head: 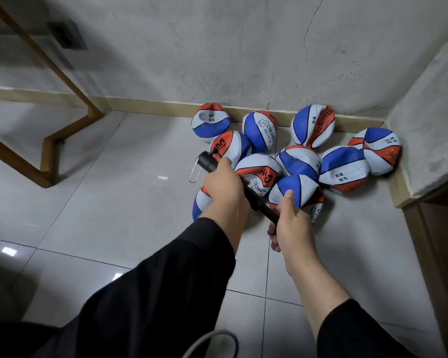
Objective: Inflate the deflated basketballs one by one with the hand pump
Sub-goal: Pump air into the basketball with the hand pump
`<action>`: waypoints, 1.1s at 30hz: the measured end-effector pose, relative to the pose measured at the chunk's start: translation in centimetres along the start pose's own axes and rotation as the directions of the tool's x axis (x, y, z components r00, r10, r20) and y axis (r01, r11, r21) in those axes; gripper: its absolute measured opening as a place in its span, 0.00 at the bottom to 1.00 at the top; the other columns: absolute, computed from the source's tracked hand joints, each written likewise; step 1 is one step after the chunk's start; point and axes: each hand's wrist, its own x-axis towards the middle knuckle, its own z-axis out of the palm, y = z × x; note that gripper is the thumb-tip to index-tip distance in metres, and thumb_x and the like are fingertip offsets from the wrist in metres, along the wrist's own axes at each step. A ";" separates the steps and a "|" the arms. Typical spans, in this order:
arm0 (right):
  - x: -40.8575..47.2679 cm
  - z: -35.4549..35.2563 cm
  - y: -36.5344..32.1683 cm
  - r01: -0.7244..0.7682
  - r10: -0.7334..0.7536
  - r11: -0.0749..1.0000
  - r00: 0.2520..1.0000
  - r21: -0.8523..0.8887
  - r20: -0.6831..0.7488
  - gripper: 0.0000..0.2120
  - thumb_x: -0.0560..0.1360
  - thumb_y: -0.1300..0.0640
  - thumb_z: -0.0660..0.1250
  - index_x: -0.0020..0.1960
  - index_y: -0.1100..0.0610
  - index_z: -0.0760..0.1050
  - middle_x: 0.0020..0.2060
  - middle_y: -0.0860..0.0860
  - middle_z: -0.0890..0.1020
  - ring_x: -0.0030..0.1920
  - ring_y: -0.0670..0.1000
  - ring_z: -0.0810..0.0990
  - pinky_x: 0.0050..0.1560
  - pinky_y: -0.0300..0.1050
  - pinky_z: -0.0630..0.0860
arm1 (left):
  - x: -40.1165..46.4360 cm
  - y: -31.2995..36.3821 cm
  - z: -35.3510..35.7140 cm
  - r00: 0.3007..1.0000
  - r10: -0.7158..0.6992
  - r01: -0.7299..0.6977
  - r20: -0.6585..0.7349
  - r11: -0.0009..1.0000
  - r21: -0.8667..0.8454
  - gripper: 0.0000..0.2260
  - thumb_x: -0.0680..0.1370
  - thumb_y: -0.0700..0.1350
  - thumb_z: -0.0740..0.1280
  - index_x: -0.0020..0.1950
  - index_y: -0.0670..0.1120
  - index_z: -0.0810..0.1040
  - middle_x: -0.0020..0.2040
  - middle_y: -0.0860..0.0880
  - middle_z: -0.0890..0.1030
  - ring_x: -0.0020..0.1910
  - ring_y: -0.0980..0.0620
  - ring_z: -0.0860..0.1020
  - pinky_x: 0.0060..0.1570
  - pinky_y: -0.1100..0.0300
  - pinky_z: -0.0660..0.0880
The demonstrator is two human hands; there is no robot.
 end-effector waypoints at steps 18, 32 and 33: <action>0.1 0.5 0.4 0.021 -0.023 0.998 1.000 -0.061 -0.020 0.30 0.85 0.38 0.51 0.46 0.63 0.75 0.35 0.61 0.81 0.31 0.58 0.77 0.32 0.50 0.75 | -1.7 -2.7 0.0 0.999 0.001 -0.002 0.033 1.000 0.029 0.10 0.77 0.47 0.65 0.48 0.41 0.78 0.36 0.43 0.80 0.26 0.51 0.76 0.22 0.65 0.70; 0.3 -0.4 1.1 -0.017 0.015 0.999 0.999 -0.051 -0.044 0.29 0.83 0.35 0.50 0.46 0.55 0.79 0.29 0.55 0.80 0.29 0.56 0.75 0.30 0.46 0.72 | -0.6 -2.0 -0.6 1.000 0.029 -0.029 -0.003 0.999 0.017 0.09 0.76 0.46 0.64 0.43 0.40 0.74 0.30 0.42 0.75 0.30 0.45 0.73 0.35 0.55 0.74; 0.3 -0.2 1.1 0.003 -0.006 0.998 0.999 -0.066 -0.043 0.29 0.82 0.33 0.50 0.44 0.54 0.79 0.31 0.55 0.81 0.31 0.57 0.76 0.32 0.49 0.74 | -0.7 -2.4 -0.6 1.000 0.026 -0.025 -0.008 1.000 0.015 0.08 0.76 0.46 0.64 0.43 0.41 0.74 0.31 0.42 0.74 0.30 0.46 0.73 0.32 0.57 0.74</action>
